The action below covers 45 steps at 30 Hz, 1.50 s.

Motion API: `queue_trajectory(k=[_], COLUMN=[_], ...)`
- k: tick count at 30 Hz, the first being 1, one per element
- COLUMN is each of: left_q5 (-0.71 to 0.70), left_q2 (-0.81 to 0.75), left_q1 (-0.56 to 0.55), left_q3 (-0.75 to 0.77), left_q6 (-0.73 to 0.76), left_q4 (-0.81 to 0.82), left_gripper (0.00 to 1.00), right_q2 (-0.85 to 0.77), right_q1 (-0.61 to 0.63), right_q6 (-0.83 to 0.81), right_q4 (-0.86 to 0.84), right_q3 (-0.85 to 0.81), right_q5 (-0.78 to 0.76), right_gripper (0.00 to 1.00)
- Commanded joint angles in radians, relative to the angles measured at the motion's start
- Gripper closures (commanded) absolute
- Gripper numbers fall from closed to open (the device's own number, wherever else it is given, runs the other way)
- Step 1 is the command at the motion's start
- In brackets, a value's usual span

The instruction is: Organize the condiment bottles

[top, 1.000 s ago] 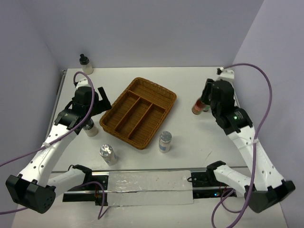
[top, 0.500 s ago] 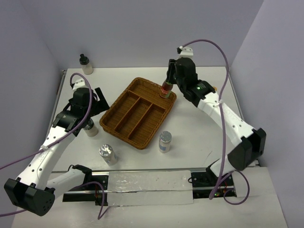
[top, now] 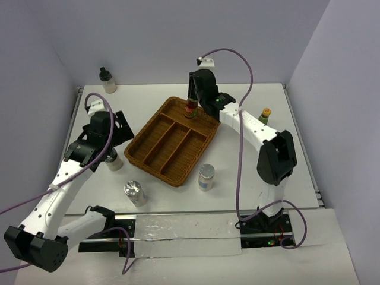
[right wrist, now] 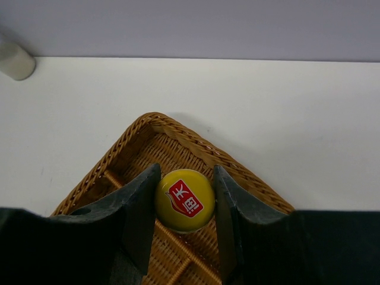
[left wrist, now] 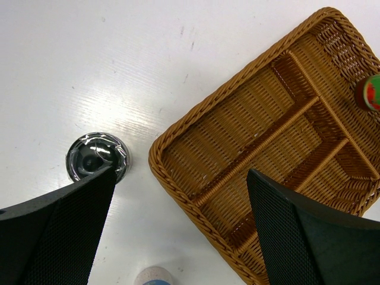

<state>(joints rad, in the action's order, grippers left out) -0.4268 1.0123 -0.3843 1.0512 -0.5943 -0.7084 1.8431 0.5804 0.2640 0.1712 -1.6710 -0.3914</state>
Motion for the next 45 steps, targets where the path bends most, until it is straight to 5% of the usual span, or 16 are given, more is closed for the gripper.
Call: queue_trajectory(k=[1,18,19,21,24,34,40,45], left_q5=[-0.037,-0.042,-0.041,-0.040,-0.043,-0.036,-0.046,-0.052], left_q2=[-0.024,-0.031,-0.032,-0.034,-0.034,-0.061,-0.072,-0.089], left_q1=[-0.001,-0.001,-0.001,-0.001,-0.001,-0.001,-0.001,-0.001], left_q3=[0.001,-0.039,-0.039,-0.043,-0.040,-0.041,-0.029,-0.027], left_q6=[0.004,-0.019,-0.019,-0.018,-0.016,-0.025,-0.025,-0.025], left_q4=[-0.011,-0.008,-0.006,-0.005,-0.011,-0.022,-0.034,-0.039], left_gripper=[0.01,0.00,0.00,0.01,0.00,0.01,0.01,0.00], right_q2=[0.037,0.248,0.247,0.238,0.239,0.189,0.024,-0.165], right_q1=[0.012,0.029,0.028,0.028,0.029,0.032,0.018,-0.124], right_q6=[0.006,0.006,0.006,0.006,0.006,0.006,0.006,0.006], right_q4=[-0.164,-0.153,-0.153,-0.155,-0.134,-0.041,0.047,0.170], right_q3=[-0.127,-0.189,-0.183,-0.173,-0.202,-0.297,-0.301,-0.188], right_q5=[-0.038,-0.011,-0.009,0.011,0.041,0.074,-0.030,-0.093], right_gripper=[0.91,0.89,0.81,0.36,0.16,0.04,0.00,0.00])
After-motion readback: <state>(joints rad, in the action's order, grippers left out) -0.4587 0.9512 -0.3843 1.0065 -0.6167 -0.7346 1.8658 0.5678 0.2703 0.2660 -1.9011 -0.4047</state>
